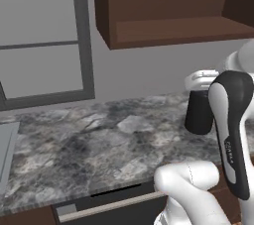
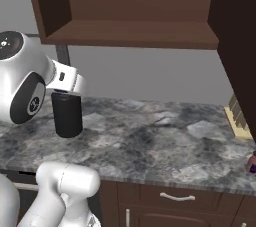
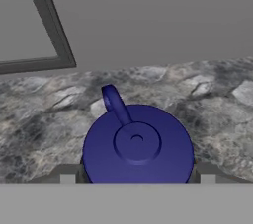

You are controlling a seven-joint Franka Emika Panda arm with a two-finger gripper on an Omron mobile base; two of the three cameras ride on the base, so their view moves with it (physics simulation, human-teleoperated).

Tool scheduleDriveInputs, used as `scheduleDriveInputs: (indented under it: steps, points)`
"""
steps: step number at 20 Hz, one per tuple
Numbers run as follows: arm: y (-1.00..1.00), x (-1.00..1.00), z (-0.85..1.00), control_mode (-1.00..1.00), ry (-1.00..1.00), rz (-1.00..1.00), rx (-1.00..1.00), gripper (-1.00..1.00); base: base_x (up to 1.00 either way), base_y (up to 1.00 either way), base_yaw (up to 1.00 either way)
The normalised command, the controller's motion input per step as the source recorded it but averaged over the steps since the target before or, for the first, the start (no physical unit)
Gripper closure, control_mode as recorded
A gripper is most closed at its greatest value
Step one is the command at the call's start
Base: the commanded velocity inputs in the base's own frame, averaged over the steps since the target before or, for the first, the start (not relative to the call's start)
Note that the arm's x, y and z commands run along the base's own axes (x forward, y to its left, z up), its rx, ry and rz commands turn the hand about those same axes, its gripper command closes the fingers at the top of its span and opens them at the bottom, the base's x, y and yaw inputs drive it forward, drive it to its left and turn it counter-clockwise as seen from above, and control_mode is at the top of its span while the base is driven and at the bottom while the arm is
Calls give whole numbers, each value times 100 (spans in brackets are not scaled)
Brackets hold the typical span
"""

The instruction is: Sort all alcoholic drinks to one cabinet, and non-alcoholic drinks to the other.

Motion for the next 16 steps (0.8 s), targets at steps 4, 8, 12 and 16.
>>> scheduleDriveInputs:
  steps: [4,8,12,16]
  points:
    - [0,0,0,100,0,0,0,100,82,-9,0]
    - [0,0,0,100,0,0,0,100,56,0,0]
    - [6,9,56,-100,-1,0,0,100,0,0,0]
    - [8,0,72,-100,-6,0,0,100,0,0,0]
